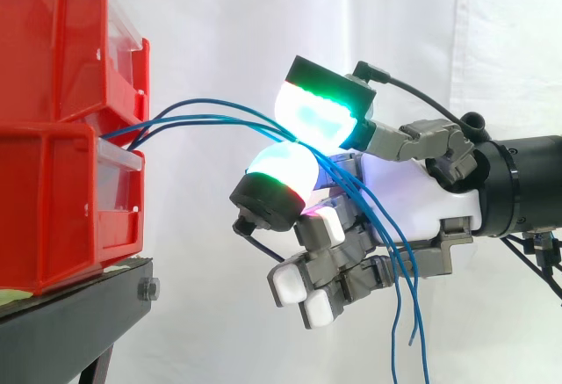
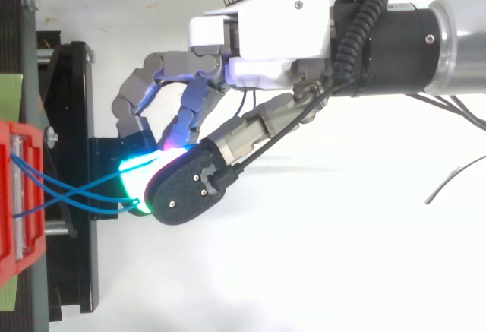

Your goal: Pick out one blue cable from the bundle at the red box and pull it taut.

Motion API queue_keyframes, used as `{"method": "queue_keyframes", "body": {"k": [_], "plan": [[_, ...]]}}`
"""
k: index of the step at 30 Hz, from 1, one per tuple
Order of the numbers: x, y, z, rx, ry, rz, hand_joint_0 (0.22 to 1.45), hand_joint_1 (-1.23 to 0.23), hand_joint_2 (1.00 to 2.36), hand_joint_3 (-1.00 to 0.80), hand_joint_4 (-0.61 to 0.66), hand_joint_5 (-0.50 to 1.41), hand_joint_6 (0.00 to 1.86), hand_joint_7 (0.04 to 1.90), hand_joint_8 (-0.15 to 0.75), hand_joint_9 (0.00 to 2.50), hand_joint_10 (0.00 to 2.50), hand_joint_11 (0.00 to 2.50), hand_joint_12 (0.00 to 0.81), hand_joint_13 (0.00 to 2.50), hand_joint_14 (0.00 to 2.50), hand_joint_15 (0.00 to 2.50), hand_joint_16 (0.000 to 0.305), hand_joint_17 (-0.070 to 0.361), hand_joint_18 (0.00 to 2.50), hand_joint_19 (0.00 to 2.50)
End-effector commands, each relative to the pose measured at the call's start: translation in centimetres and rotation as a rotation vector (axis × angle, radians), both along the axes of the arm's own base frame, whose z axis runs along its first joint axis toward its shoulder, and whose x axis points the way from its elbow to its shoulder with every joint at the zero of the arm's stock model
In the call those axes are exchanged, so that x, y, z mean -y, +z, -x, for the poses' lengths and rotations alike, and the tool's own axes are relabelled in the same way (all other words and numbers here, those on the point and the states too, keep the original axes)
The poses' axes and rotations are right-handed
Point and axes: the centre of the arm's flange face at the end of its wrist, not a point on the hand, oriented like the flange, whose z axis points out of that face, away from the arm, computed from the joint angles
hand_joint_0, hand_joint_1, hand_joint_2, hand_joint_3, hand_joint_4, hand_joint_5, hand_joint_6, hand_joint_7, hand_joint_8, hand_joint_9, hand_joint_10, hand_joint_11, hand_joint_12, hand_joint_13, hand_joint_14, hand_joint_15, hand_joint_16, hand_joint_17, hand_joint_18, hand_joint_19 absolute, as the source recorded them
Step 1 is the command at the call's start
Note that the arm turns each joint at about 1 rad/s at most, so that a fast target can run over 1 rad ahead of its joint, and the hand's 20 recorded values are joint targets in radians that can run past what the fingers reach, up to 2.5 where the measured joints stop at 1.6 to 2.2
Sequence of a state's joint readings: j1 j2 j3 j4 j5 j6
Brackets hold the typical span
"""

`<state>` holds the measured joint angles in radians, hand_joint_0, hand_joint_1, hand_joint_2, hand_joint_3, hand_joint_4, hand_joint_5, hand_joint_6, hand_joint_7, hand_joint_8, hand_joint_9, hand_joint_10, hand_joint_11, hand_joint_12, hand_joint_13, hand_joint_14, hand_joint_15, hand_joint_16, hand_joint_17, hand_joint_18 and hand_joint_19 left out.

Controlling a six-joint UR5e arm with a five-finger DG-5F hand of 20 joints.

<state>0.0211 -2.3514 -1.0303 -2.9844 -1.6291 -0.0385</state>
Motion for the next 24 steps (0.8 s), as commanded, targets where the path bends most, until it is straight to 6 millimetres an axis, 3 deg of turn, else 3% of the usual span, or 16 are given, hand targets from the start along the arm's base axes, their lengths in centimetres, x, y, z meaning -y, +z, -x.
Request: {"method": "queue_keyframes", "body": {"k": [1, 9, 24], "plan": [[0.09, 0.03, 0.00, 0.000, -0.001, 0.000, 0.74, -0.85, 1.00, -0.50, -0.22, -0.14, 0.96, 1.13, 0.211, 1.06, 0.02, 0.66, 0.287, 0.86, 0.02, 0.35, 0.035, 0.078, 0.68, 0.50], [0.09, -0.07, 0.12, -0.011, -0.001, 0.000, 0.71, -0.88, 1.00, -0.50, -0.21, -0.14, 0.97, 1.04, 0.209, 1.07, 0.03, 0.65, 0.286, 0.86, 0.02, 0.34, 0.034, 0.077, 0.68, 0.50], [0.20, -0.07, 0.13, -0.011, -0.001, 0.001, 0.62, -0.99, 1.00, -0.50, -0.09, -0.13, 0.95, 0.98, 0.203, 1.03, 0.03, 0.64, 0.285, 0.82, 0.02, 0.35, 0.035, 0.079, 0.66, 0.49]]}}
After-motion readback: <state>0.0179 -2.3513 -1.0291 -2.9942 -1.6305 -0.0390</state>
